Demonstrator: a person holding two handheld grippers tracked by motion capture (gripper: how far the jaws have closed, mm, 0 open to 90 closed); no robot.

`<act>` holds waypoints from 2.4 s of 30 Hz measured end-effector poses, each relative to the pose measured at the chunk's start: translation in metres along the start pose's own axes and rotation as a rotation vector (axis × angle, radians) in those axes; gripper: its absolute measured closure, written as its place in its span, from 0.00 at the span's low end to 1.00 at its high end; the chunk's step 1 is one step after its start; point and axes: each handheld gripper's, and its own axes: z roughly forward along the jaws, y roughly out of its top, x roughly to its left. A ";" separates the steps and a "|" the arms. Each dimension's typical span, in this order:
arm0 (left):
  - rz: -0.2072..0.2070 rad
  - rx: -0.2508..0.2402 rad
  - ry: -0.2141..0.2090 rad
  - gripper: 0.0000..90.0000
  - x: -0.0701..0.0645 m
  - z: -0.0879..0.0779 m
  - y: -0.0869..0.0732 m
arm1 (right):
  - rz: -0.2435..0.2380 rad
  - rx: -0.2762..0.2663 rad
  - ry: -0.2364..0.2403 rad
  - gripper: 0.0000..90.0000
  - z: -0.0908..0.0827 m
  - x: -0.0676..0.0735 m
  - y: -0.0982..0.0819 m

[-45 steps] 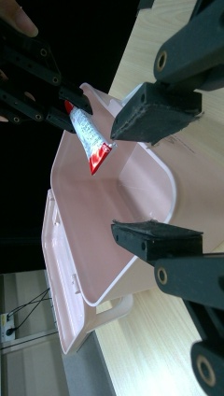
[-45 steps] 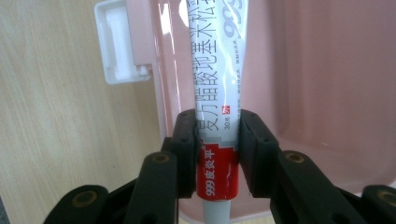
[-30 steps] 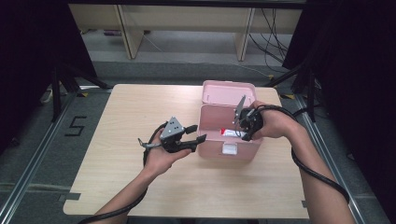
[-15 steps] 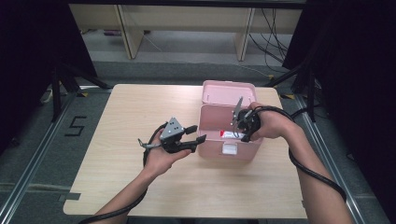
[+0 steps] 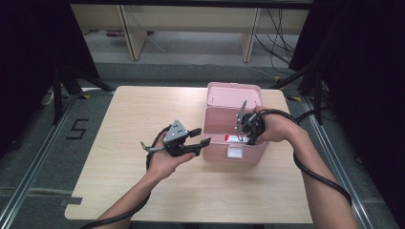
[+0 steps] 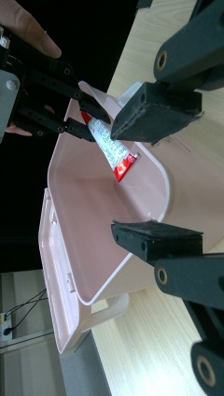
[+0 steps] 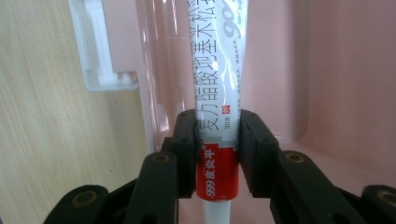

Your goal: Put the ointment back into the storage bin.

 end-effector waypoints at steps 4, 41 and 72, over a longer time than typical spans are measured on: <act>0.002 0.003 -0.003 0.53 0.000 0.001 -0.001 | 0.011 0.004 0.007 0.79 0.002 0.000 0.000; 0.000 0.003 -0.002 0.53 0.000 0.001 0.000 | 0.034 0.005 0.032 0.78 0.016 -0.002 0.001; -0.011 0.000 -0.002 0.58 0.001 0.006 -0.001 | 0.084 -0.064 -0.021 0.89 -0.004 -0.003 -0.009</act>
